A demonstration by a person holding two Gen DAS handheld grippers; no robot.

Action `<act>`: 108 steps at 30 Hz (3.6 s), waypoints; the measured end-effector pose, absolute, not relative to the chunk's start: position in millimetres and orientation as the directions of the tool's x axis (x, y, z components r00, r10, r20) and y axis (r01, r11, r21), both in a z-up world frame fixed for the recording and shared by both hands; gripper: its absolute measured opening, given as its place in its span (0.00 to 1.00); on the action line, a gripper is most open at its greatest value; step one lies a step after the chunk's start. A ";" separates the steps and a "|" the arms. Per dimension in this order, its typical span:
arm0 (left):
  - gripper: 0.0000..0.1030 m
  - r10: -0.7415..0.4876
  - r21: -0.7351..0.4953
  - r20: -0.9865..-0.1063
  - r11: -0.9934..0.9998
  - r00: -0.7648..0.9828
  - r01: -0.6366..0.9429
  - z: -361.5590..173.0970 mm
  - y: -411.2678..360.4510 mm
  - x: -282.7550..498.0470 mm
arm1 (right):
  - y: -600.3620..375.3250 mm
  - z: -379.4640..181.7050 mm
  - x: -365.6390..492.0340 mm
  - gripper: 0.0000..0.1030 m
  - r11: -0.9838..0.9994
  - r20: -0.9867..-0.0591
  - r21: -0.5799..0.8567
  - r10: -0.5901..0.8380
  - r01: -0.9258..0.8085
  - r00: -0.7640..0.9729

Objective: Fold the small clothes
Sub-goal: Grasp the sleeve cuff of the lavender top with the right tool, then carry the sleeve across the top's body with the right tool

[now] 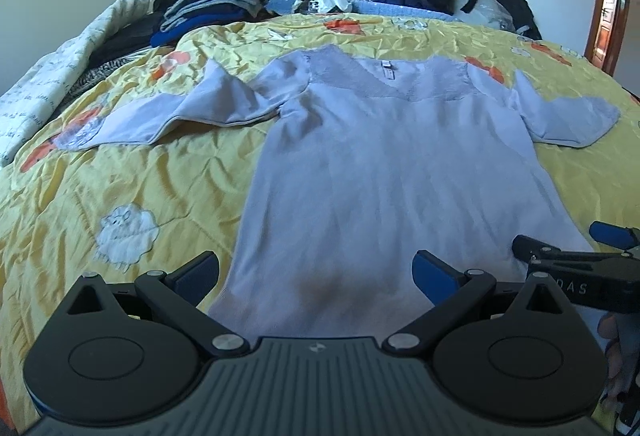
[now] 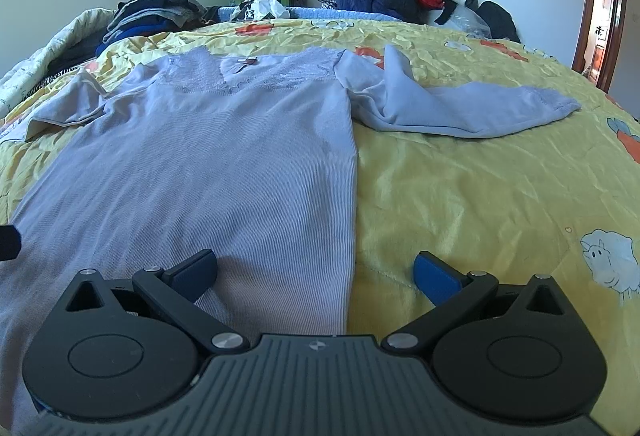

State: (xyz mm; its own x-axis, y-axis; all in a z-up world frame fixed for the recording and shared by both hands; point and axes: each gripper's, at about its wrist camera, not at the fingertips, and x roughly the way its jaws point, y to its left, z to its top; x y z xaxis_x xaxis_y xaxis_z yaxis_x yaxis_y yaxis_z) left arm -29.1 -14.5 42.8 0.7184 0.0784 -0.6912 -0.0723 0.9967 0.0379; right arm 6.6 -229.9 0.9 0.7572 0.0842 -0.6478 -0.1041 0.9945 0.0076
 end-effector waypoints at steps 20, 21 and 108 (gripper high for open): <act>1.00 0.013 0.060 -0.670 0.998 0.742 0.036 60.4 -63.7 52.1 | -527.6 43.8 190.1 0.99 0.838 -0.604 0.491 0.129 0.239 0.786; 1.00 0.015 0.063 -0.672 0.997 0.741 0.037 59.5 -66.0 55.0 | -546.0 37.9 198.6 0.98 0.798 -0.596 0.543 0.148 0.261 0.789; 1.00 0.059 -0.247 -0.498 0.947 0.865 -0.207 91.7 93.5 21.3 | -72.4 23.1 279.1 0.07 0.436 -0.295 0.853 0.855 -0.285 0.427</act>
